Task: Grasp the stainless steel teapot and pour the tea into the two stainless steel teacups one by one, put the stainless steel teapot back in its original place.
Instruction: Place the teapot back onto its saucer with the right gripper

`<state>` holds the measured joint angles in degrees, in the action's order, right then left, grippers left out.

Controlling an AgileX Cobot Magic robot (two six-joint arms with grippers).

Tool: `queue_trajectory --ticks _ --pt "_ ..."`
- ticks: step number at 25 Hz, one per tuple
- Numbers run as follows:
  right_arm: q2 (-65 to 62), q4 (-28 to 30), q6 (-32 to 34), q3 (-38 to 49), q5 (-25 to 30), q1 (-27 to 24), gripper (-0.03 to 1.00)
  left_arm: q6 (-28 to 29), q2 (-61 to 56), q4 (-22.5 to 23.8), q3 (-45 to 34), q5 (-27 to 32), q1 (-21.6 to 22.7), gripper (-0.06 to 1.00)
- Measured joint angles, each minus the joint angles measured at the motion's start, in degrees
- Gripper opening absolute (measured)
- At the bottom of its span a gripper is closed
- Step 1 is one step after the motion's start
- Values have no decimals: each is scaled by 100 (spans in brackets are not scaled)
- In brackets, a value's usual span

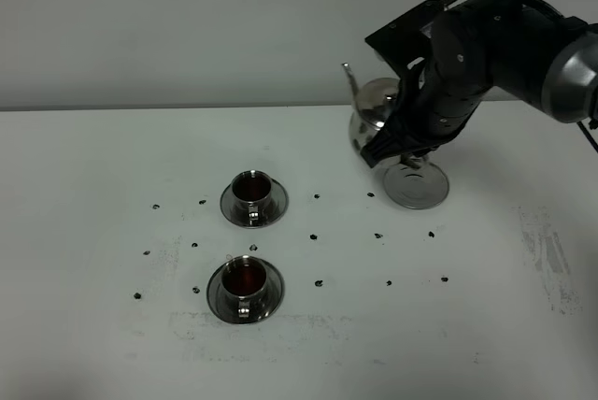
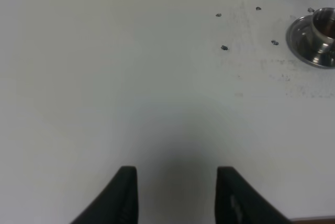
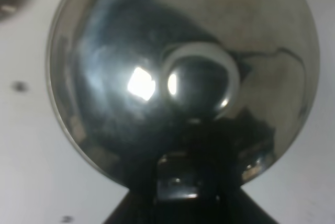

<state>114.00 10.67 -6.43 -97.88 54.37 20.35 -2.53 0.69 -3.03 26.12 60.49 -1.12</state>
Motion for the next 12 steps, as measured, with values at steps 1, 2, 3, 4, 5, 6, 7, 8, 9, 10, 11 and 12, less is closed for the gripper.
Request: queue_trajectory --ticks 1,2,3,4,5,6,7,8,9,10,11,12 --pt "23 27 14 15 0 -93 19 0 0 0 0 0 0 37" --pt "32 35 20 20 -14 -171 19 0 0 0 0 0 0 37" --pt "54 40 33 20 -53 -233 19 0 0 0 0 0 0 37" --pt "80 39 43 20 -92 -279 19 0 0 0 0 0 0 37" --pt "113 39 48 20 -125 -332 19 0 0 0 0 0 0 37" --pt "157 39 56 20 -162 -365 19 0 0 0 0 0 0 37" --pt "220 34 57 20 -191 -399 19 0 0 0 0 0 0 37" --pt "295 34 57 20 -221 -425 19 0 0 0 0 0 0 37" --pt "371 26 57 20 -263 -445 19 0 0 0 0 0 0 37" --pt "459 13 57 20 -309 -471 19 0 0 0 0 0 0 37" --pt "545 -17 57 20 -334 -486 19 5 0 0 0 0 0 37" --pt "620 -31 57 20 -352 -501 19 5 0 0 0 0 0 37"
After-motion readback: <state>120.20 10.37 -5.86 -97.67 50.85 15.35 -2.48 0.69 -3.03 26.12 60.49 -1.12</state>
